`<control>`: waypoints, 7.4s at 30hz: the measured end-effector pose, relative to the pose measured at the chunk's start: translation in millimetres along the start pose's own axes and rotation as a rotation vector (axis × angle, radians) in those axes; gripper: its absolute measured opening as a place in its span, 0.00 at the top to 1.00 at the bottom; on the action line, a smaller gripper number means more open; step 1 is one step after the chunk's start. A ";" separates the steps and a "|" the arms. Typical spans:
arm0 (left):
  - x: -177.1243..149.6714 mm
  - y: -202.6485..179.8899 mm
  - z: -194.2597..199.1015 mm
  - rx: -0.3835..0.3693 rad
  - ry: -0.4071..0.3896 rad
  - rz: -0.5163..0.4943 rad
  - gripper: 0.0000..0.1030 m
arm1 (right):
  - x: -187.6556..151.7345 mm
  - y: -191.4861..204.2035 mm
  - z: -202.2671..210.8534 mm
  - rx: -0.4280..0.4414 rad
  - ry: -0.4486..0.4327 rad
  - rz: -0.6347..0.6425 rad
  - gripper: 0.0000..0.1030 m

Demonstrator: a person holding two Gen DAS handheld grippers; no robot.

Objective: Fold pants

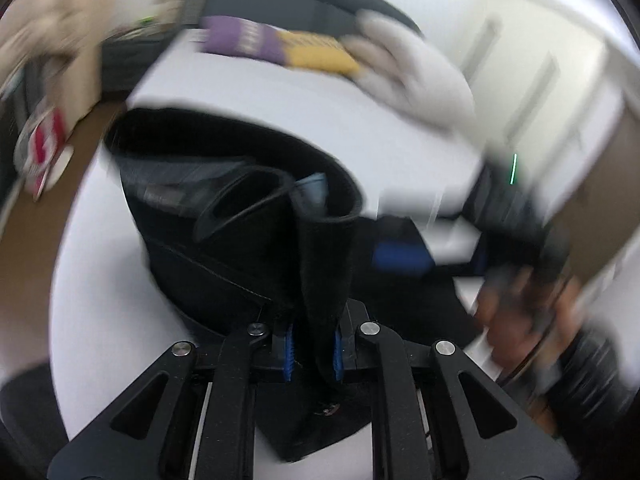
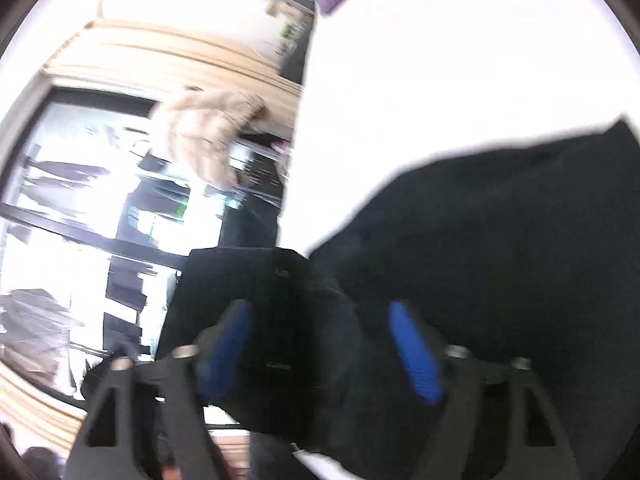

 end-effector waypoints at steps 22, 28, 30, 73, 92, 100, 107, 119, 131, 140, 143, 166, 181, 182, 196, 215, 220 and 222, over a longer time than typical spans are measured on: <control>-58.5 -138.8 -79.7 0.055 0.078 -0.515 0.91 | -21.0 -69.6 27.6 -0.128 0.063 -0.063 0.82; -40.1 -157.7 -75.0 0.010 0.041 -0.533 0.91 | -6.2 -55.5 52.8 -0.172 0.031 0.005 0.84; -28.9 -174.4 -77.8 -0.011 0.029 -0.543 0.91 | 1.2 -55.3 64.2 -0.186 0.018 0.012 0.84; 38.4 -95.8 -139.4 -0.199 0.057 -0.231 0.84 | -52.2 -60.3 120.3 -0.162 -0.101 0.024 0.81; -23.6 -28.2 -137.3 -0.212 0.081 -0.221 0.84 | -74.7 -107.0 110.4 -0.173 -0.137 -0.092 1.00; -30.2 -31.5 -126.8 -0.189 0.072 -0.212 0.84 | -71.9 -65.8 131.5 -0.195 -0.218 -0.017 0.47; 0.9 12.2 -110.4 -0.178 -0.002 -0.006 0.04 | -41.8 -77.3 166.3 -0.181 -0.247 -0.055 0.28; 21.3 16.4 -200.1 -0.301 0.319 0.184 0.25 | -4.4 -136.5 113.7 -0.132 -0.069 -0.203 0.54; 28.4 -24.3 -193.2 -0.072 0.321 -0.032 0.61 | -11.3 -124.1 100.2 -0.220 -0.043 -0.127 0.74; 33.9 -32.4 -174.4 -0.066 0.293 -0.055 0.71 | -14.1 -90.6 105.1 -0.311 -0.090 -0.057 0.80; 35.1 -35.5 -167.7 -0.078 0.279 -0.054 0.72 | -15.2 -74.1 105.0 -0.322 -0.094 -0.029 0.80; 116.0 77.5 -120.5 0.057 0.115 -0.064 0.73 | 74.3 7.3 7.1 -0.240 -0.083 0.095 0.81; 119.7 163.6 -202.3 -0.021 0.184 0.070 0.71 | 119.8 -94.0 -49.8 -0.197 -0.090 -0.141 0.74; 118.3 164.2 -203.5 -0.024 0.183 0.066 0.71 | 118.5 -99.4 -50.0 -0.187 -0.088 -0.147 0.74; 108.2 186.4 -185.7 -0.074 0.107 0.199 0.57 | 84.7 -98.9 -4.0 -0.217 -0.240 -0.135 0.44; 69.6 36.5 156.1 0.454 -0.684 -0.074 0.00 | -56.1 139.7 118.4 -0.559 -0.858 0.491 0.00; 63.0 19.0 177.3 0.481 -0.616 -0.064 0.00 | -95.7 192.7 139.7 -0.616 -0.969 0.619 0.00; 56.3 14.4 181.8 0.485 -0.612 -0.065 0.00 | -110.7 204.0 145.5 -0.650 -0.996 0.651 0.00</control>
Point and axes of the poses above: each gripper's, at about its wrist camera, not at the fingertips, and z roughly against the way its jaws point, y to its left, x to its top, the point moved 2 cm from there along -z, roughly the way its jaws point, and after that the axes turned 8 degrees about x, right-handed, at the moved point
